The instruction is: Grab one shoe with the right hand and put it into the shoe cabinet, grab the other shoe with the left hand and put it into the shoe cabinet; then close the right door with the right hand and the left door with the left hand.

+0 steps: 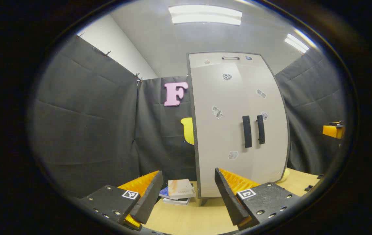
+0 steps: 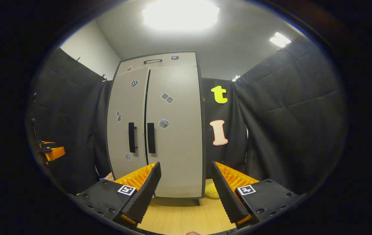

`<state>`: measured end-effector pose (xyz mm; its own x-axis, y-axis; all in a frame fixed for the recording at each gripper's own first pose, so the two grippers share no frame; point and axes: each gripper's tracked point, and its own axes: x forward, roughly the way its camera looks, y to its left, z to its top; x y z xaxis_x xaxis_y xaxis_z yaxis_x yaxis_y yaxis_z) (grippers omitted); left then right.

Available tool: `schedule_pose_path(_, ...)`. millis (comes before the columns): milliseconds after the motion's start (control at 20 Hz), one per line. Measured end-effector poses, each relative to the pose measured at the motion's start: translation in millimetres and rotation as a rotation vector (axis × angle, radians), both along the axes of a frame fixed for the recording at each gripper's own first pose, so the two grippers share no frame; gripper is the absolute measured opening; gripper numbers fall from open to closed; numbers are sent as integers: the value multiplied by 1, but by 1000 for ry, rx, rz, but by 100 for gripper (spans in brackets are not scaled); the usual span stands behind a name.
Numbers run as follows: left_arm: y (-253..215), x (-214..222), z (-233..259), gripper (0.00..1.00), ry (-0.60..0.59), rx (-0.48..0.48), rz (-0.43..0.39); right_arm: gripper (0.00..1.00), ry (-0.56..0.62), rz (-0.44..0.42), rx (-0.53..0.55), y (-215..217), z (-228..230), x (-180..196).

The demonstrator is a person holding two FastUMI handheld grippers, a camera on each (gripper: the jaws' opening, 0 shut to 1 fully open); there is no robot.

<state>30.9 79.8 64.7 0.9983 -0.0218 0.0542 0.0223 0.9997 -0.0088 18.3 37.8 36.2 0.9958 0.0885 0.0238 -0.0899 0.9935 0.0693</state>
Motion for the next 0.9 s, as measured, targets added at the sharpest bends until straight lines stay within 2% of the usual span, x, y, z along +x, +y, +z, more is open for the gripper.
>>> schedule_pose_path(450, 1, 3, -4, 93, 8, 10, 6, 96, -7, -21, 10, -4, 3, 5)
schedule_pose_path(500, 2, 4, -5, 98, 12, 7, 7, 96, -7, -23, 11, -5, 3, 6)
schedule_pose_path(900, 2, 13, -7, 98, 16, 8, 23, 96, -5, -31, 8, -9, 2, 10)
